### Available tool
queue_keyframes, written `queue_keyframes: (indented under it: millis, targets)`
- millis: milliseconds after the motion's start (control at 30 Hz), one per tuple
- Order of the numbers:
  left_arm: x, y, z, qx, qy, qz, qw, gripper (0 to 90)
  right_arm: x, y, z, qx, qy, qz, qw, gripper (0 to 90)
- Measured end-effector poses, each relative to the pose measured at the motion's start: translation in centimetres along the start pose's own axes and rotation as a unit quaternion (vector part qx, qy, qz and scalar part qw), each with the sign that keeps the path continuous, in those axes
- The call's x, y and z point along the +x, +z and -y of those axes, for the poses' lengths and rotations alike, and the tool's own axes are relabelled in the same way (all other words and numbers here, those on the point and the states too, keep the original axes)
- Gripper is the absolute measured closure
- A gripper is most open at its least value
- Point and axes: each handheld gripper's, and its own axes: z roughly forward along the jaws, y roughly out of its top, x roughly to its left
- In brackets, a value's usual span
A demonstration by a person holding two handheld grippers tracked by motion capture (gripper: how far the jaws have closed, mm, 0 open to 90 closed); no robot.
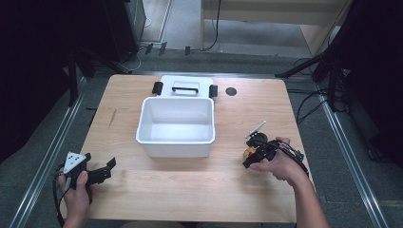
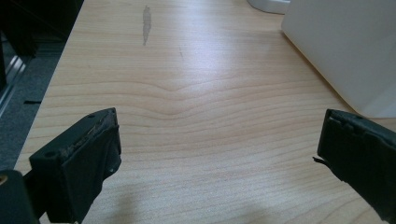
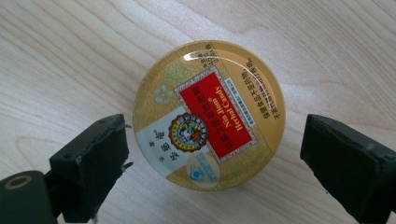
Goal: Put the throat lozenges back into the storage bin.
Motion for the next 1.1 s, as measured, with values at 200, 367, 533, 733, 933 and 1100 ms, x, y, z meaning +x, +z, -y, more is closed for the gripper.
queue_keyframes:
  millis: [200,367,533,733,933,1100]
  targets:
    - [0.0,0.0,0.0,0.001,0.0,0.0,1.0,0.0,0.0,0.3,-0.4,0.003,0.015,0.002,0.9999,12.7]
    - [0.0,0.0,0.0,0.001,0.0,0.001,1.0,0.0,0.0,0.6,-0.6,0.009,0.026,-0.002,0.9996,13.6]
    - [0.0,0.0,0.0,0.0,-0.001,0.001,1.0,0.0,0.0,1.0,-0.5,0.018,0.029,-0.006,0.9994,20.3]
    - [0.0,0.0,0.0,0.001,0.0,0.001,1.0,0.0,-0.6,0.4,-0.5,0.007,0.032,-0.01,0.9994,20.6]
    - [0.0,0.0,0.0,0.002,0.0,-0.001,1.0,0.0,-0.8,-1.2,-1.0,-0.013,0.026,-0.006,0.9996,20.6]
    - [0.0,0.0,0.0,0.001,0.0,0.0,1.0,0.0,-0.7,-2.0,-1.5,-0.021,0.022,-0.006,0.9995,20.6]
